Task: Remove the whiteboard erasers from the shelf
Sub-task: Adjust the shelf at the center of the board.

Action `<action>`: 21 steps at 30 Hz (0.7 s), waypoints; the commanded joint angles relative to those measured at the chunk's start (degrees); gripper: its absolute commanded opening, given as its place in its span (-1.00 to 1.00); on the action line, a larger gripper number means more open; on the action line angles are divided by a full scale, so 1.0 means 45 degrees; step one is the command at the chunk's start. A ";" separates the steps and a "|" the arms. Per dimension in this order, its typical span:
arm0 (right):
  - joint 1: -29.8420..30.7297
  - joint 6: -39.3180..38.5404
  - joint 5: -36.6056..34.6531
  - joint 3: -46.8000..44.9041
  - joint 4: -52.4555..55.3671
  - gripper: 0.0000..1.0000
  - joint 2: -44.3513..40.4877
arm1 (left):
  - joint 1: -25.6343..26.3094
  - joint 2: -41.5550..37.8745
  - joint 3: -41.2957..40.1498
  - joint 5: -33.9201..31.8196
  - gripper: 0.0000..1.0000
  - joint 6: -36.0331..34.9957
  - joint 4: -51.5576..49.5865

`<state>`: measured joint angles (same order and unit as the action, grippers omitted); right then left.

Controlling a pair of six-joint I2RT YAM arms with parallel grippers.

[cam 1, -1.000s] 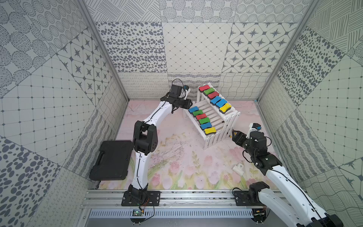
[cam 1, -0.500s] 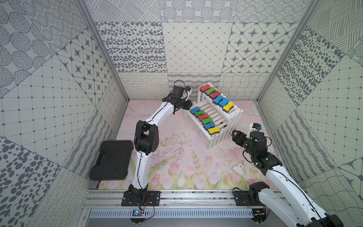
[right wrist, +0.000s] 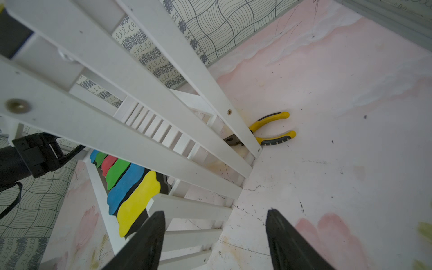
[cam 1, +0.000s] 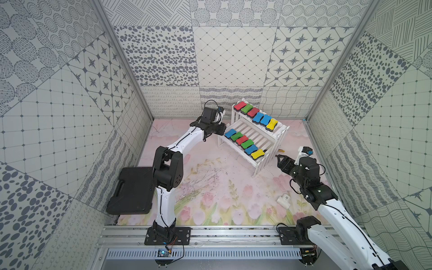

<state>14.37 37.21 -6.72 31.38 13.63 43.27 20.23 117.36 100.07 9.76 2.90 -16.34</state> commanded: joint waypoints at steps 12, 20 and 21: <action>-0.0064 0.0562 0.0027 -0.0019 -0.0176 0.45 -0.0297 | -0.0028 -0.3894 -0.4853 -0.3541 -0.53 0.2701 0.1600; -0.0067 0.0849 0.0231 -0.0019 -0.0237 0.45 0.0042 | -0.0071 -0.6067 -0.7334 -0.4675 -0.53 0.4164 0.1733; -0.0068 0.0875 0.0278 -0.0019 -0.0235 0.45 0.0091 | -0.0043 -0.6271 -0.7461 -0.4787 -0.53 0.4402 0.1496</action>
<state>14.37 40.34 -6.37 31.38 14.06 43.00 20.23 93.60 70.50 -3.81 15.27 -10.55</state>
